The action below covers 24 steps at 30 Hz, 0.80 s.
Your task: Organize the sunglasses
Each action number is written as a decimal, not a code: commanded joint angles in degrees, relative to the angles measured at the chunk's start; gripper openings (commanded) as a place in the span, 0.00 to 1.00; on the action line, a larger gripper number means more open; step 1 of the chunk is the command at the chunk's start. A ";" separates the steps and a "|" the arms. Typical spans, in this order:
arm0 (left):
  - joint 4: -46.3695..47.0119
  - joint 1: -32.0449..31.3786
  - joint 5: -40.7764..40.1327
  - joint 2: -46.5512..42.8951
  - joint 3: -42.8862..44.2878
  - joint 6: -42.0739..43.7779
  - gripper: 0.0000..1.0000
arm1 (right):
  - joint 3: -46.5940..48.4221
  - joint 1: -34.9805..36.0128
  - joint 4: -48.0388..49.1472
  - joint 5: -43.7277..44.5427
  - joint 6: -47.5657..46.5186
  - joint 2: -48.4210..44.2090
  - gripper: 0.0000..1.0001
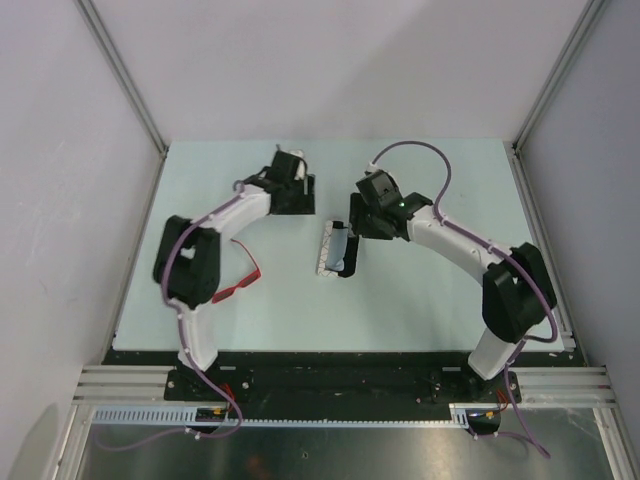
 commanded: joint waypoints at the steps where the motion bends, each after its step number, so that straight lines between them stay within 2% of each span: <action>1: -0.21 5.47 -4.34 -14.83 -5.36 -0.18 0.74 | 0.88 3.38 10.02 -3.12 -8.33 -3.23 0.65; 4: -0.47 9.25 -5.40 -22.92 -11.95 -0.53 0.80 | 2.89 5.40 15.39 -10.59 -12.37 -0.68 0.66; 6: -0.56 11.70 -6.98 -29.16 -17.13 -0.53 0.87 | 4.56 8.04 17.78 -13.25 -15.10 2.83 0.67; 9: -1.17 13.90 -10.40 -36.81 -22.76 -0.62 1.00 | 11.93 11.64 18.14 -14.23 -17.90 10.18 0.68; 14: -3.54 17.77 -13.92 -46.74 -27.43 -3.42 1.00 | 22.65 16.74 19.98 -10.46 -21.17 19.70 0.72; 18: -5.39 22.34 -14.45 -50.80 -28.66 -5.71 1.00 | 30.39 18.24 18.14 -10.36 -20.03 27.26 0.71; 21: -6.88 25.33 -16.03 -52.64 -29.01 -6.33 1.00 | 29.47 19.03 21.28 -11.51 -20.46 29.91 0.68; 22: -6.89 25.60 -17.26 -52.82 -29.28 -6.42 1.00 | 28.23 19.81 25.83 -10.81 -21.08 30.00 0.67; 24: -6.97 29.45 -17.01 -52.82 -29.89 -6.77 1.00 | 27.34 20.26 28.33 -8.88 -21.78 31.49 0.67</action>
